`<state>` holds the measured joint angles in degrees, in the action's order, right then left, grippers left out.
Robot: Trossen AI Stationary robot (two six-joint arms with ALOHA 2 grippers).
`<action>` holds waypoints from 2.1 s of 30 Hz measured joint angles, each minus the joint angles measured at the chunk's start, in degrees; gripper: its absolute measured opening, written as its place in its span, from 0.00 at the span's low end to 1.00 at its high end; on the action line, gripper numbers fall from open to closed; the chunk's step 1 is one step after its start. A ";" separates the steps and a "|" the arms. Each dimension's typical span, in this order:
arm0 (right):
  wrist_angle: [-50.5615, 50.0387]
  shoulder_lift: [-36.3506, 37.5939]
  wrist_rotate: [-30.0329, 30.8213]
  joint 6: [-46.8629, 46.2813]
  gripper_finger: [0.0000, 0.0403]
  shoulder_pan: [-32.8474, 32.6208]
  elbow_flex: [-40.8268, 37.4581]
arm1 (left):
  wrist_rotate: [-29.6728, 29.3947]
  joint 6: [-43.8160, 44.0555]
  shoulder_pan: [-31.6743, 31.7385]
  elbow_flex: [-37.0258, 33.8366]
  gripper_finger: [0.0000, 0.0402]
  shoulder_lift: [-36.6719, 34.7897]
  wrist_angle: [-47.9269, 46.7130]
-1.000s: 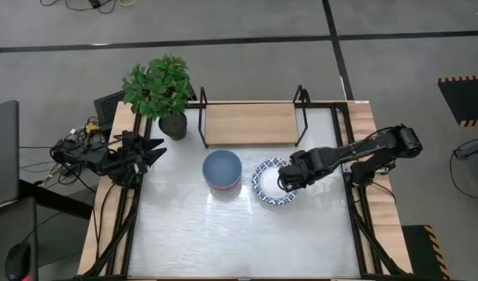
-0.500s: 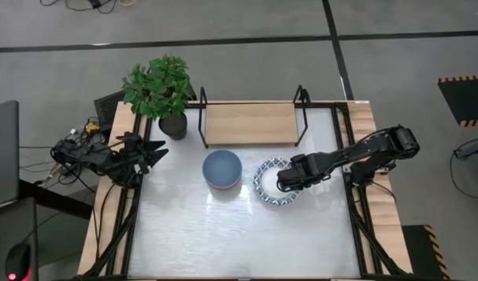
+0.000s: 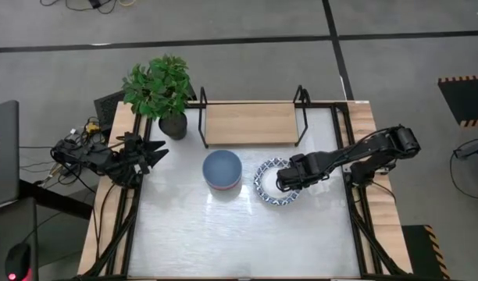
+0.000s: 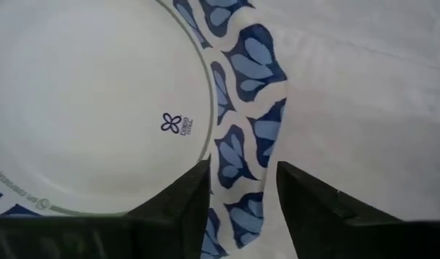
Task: Place and stack bowls onto a shelf
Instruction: Put the blue patterned bowl on the shelf
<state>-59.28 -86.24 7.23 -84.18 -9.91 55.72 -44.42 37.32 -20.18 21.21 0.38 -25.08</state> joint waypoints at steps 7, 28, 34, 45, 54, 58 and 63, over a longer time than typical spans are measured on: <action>-2.64 0.00 -0.12 0.07 0.41 0.16 1.92 | 0.01 0.00 0.01 0.00 0.73 0.00 0.02; -4.74 0.01 0.15 2.15 0.33 -0.30 3.89 | -0.24 0.57 0.00 0.00 0.73 0.00 -1.19; -4.89 0.00 0.13 -0.15 0.44 -1.58 3.66 | -0.22 0.87 0.00 0.00 0.73 0.00 -1.19; 0.13 -0.02 -0.20 -4.02 0.45 -3.48 0.20 | -0.20 0.87 0.00 0.00 0.73 0.00 -1.21; -1.02 0.00 -0.29 -5.37 0.34 -3.45 0.22 | -0.86 0.87 0.00 0.00 0.73 0.00 -1.22; -5.31 0.00 -0.73 -5.53 0.28 -3.45 1.55 | -1.05 0.78 0.02 0.00 0.73 0.00 -1.21; -11.08 0.00 -0.73 -5.67 0.26 -3.45 4.56 | -1.12 0.49 0.02 0.00 0.73 -0.01 -1.23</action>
<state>-70.37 -86.24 6.50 -89.86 -13.37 60.29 -45.54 37.81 -20.16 21.21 0.37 -26.30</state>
